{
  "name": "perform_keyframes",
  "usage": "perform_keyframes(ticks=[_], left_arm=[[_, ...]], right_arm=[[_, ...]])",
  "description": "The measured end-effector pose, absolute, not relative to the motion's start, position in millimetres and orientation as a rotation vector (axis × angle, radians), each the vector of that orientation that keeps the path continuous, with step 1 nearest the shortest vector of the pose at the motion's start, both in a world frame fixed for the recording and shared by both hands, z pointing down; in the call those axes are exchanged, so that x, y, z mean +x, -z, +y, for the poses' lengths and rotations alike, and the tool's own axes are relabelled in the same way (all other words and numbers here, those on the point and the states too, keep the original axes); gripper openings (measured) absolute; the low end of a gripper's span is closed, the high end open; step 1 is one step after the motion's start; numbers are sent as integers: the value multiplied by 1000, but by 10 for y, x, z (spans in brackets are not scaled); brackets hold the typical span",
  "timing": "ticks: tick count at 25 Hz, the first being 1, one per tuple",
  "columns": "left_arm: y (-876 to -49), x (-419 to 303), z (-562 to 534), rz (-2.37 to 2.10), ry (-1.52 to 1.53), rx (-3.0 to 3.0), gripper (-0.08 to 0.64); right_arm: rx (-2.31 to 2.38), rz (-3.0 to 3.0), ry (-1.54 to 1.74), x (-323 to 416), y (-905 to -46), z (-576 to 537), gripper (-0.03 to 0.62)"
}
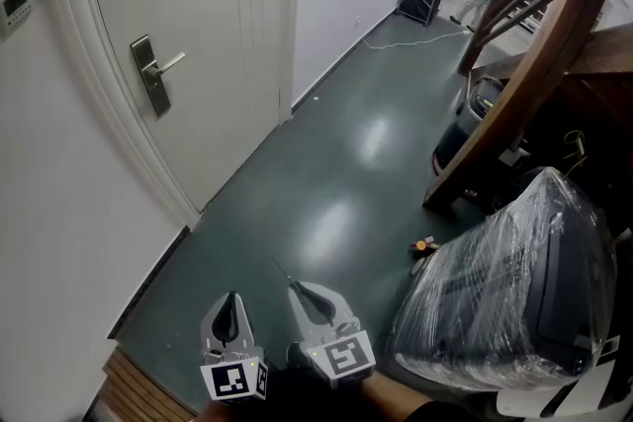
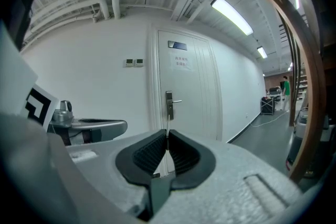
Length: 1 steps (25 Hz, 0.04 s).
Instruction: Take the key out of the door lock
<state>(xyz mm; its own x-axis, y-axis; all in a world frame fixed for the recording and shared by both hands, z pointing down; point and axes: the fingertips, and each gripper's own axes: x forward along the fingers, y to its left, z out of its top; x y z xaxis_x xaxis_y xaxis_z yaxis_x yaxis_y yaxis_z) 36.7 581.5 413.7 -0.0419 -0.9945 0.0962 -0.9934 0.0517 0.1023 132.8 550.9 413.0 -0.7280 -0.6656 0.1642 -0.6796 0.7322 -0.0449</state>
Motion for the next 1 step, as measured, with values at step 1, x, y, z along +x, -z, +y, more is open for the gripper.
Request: perform_keyframes(ticks=[1], left_arm=[[-4142,359,5804,-2172,11,2069,18]], right_arm=[[1091,-2795,-154,1323,-4136,5497,14]])
